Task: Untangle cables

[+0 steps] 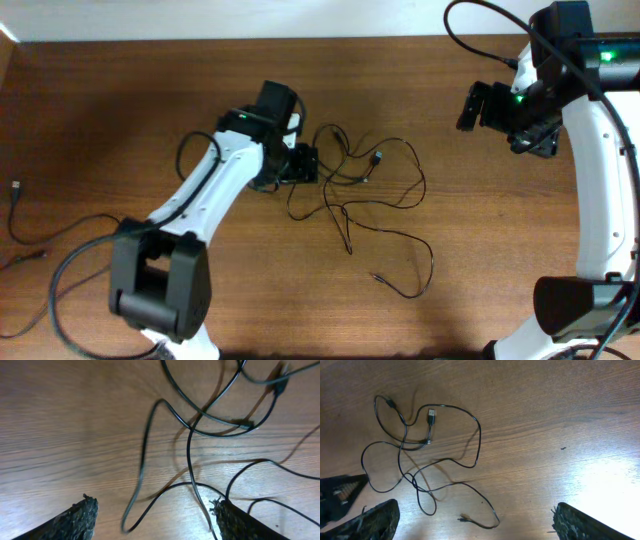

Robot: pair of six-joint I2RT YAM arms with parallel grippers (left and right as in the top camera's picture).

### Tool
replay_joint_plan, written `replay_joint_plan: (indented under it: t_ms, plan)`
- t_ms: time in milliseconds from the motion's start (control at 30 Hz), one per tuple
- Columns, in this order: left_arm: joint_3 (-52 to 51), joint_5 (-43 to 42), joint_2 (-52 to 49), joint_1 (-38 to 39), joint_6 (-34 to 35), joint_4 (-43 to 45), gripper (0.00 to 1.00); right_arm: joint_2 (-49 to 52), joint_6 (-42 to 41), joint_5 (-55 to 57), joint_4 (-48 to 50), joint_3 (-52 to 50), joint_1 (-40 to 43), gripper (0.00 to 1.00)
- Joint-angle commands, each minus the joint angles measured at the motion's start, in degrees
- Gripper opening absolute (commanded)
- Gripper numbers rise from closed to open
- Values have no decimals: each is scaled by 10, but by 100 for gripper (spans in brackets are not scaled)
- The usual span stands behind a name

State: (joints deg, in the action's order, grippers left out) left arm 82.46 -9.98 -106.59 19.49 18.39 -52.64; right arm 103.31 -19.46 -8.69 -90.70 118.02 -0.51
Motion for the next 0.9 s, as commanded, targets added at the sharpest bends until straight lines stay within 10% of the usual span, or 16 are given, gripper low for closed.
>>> replay_joint_plan:
  t_ms: [0, 233, 500, 867]
  plan:
    - [-8, 6, -49, 27, 9, 17, 77, 3, 2, -1, 0, 3, 2, 99]
    - [-9, 10, -107, 68, 48, 44, 58, 3, 9, -1, -6, 3, 2, 99]
    - [-9, 41, -118, 99, 67, 72, 0, 3, 9, -1, -7, 3, 2, 99]
    - [323, 76, 73, 64, -104, -201, 0, 3, 21, 1, -8, 3, 2, 99]
